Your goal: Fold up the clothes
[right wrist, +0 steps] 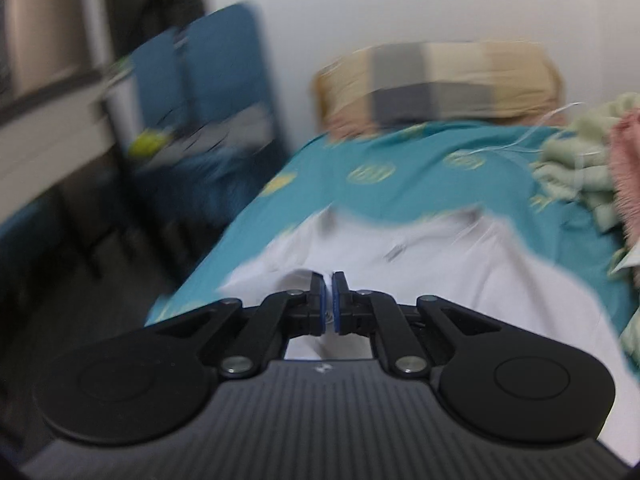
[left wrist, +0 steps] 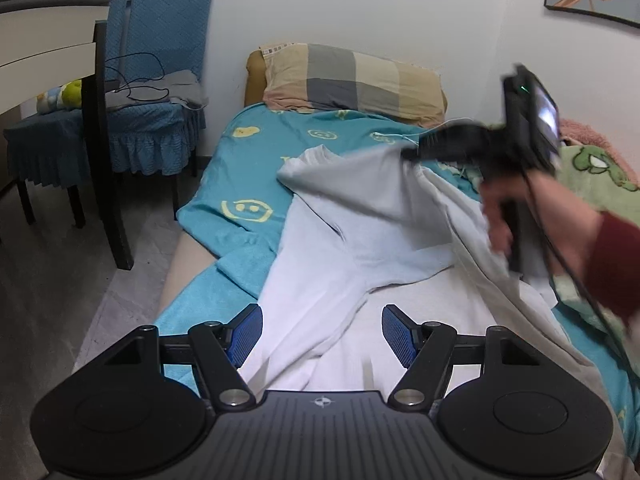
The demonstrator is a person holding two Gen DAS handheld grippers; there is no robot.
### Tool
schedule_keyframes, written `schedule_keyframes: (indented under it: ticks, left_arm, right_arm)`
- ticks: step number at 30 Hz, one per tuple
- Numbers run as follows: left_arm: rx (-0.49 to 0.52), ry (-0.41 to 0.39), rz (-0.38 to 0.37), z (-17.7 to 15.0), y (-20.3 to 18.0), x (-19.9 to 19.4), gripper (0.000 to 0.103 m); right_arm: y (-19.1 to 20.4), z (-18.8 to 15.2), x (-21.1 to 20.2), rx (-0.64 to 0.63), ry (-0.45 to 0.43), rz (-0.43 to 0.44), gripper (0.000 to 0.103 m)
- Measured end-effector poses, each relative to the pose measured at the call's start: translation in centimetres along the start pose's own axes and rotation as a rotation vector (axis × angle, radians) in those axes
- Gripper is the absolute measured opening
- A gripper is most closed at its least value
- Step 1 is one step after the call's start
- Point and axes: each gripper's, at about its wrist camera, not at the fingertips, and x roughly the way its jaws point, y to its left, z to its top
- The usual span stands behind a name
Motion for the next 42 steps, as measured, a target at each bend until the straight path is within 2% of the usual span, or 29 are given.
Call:
schedule_keyframes:
  ticks: [1,7,11,14,19,23,28,31,34,36,37,38,39,40,42]
  left_arm:
    - [0.005,0.006,0.005,-0.1,-0.2,0.2,0.069]
    - [0.017,0.062,0.050,-0.8,-0.2,2.4,0.069]
    - [0.018,0.106,0.059,-1.3,0.0,4.0,0.069]
    - [0.020,0.131,0.064,-1.5,0.2,4.9,0.069]
    - [-0.018,0.134,0.056,-1.4,0.8,4.7,0.069]
    - [-0.015,0.127,0.052,-1.3,0.4,3.6,0.069]
    - [-0.006,0.112,0.059,-1.3,-0.7,1.4,0.069]
    - [-0.026,0.119,0.057,-1.6,-1.2,0.5,0.069]
    - [-0.048,0.150,0.088,-2.0,-1.3,0.0,0.069]
    - [-0.046,0.200,0.115,-2.2,-1.2,-0.2,0.069]
    - [-0.041,0.223,0.115,-2.1,-1.0,-0.4,0.069]
    - [-0.038,0.247,0.112,-2.0,-0.7,-0.6,0.069]
    - [-0.049,0.275,0.108,-1.8,-0.1,-1.0,0.069]
    - [-0.064,0.304,0.103,-1.7,0.6,-1.3,0.069]
    - [-0.085,0.367,0.084,-1.7,1.8,-1.8,0.069]
  right_arm:
    - [-1.2,0.9,1.0,0.029,-0.011,-0.029,0.006]
    - [-8.1,-0.1,8.3,0.165,0.063,-0.126,0.006]
    - [-8.7,-1.9,9.7,0.153,0.086,-0.113,0.007]
    - [-8.6,-2.4,8.8,0.153,0.093,-0.094,0.009]
    - [-7.7,-1.8,3.3,0.199,0.098,-0.089,0.011]
    - [-5.5,-2.4,-5.2,0.222,0.071,-0.041,0.012]
    - [-1.4,-4.4,-16.8,0.210,0.081,-0.023,0.012]
    - [0.5,-6.5,-23.2,0.225,0.057,-0.012,0.012]
    - [1.5,-9.1,-27.4,0.216,0.057,0.006,0.012]
    - [1.4,-10.2,-28.9,0.222,0.047,0.006,0.013]
    - [1.2,-10.5,-29.4,0.229,0.046,0.006,0.029]
    - [0.8,-10.4,-29.6,0.247,0.038,0.019,0.050]
    - [0.4,-10.3,-29.7,0.265,0.031,0.031,0.058]
    - [-0.1,-10.2,-29.9,0.289,0.013,0.040,0.062]
    - [-0.9,-10.3,-30.0,0.333,0.001,0.054,0.062]
